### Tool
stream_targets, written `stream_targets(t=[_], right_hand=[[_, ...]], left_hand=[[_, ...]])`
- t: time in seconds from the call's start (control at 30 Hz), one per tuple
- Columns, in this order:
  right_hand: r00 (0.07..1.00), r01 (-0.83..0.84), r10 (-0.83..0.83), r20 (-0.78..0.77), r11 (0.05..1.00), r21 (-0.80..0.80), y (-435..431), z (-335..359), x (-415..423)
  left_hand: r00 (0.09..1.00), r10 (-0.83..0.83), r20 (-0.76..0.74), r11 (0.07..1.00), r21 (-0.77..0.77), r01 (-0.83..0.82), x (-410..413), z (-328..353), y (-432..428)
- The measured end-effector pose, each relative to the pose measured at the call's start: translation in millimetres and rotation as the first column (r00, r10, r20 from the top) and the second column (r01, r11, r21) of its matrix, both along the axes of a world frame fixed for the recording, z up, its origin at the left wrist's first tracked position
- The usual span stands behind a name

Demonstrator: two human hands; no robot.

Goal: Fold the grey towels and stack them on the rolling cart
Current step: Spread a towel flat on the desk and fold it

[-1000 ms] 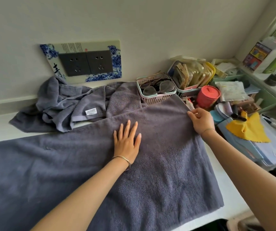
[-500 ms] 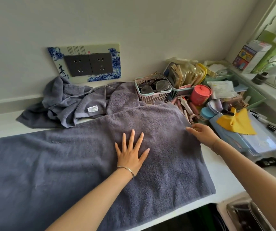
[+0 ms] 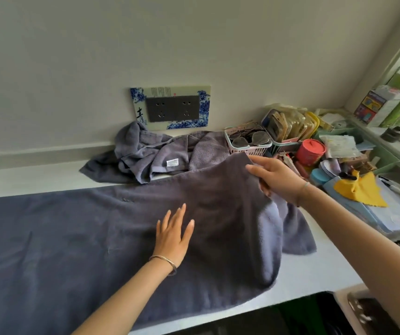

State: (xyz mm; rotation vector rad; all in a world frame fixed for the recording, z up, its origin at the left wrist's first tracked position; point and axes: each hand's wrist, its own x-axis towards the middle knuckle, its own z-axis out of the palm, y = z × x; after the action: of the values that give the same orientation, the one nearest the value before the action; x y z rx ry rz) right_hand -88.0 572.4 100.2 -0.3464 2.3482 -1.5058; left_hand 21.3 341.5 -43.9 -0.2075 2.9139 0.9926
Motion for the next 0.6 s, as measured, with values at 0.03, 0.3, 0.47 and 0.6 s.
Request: stream_targets(t=[0.03, 0.3, 0.47, 0.6], right_hand=[[1.0, -0.011, 0.013, 0.025, 0.997, -0.076, -24, 7, 6], [0.959, -0.126, 0.227, 0.169, 0.876, -0.466, -232, 25, 59], [0.94, -0.166, 0.27, 0.21, 0.896, -0.411, -350, -5, 95], [0.911, -0.221, 0.289, 0.296, 0.945, -0.243, -404, -55, 115]], left_hand=[[1.0, 0.021, -0.016, 1.0, 0.013, -0.021, 10, 2, -19], [0.951, 0.31, -0.002, 0.94, 0.149, -0.306, 85, 9, -189], [0.911, 0.41, -0.033, 0.906, 0.127, -0.404, 127, 11, -266], [0.911, 0.413, -0.002, 0.908, 0.084, -0.411, 147, 3, -305]])
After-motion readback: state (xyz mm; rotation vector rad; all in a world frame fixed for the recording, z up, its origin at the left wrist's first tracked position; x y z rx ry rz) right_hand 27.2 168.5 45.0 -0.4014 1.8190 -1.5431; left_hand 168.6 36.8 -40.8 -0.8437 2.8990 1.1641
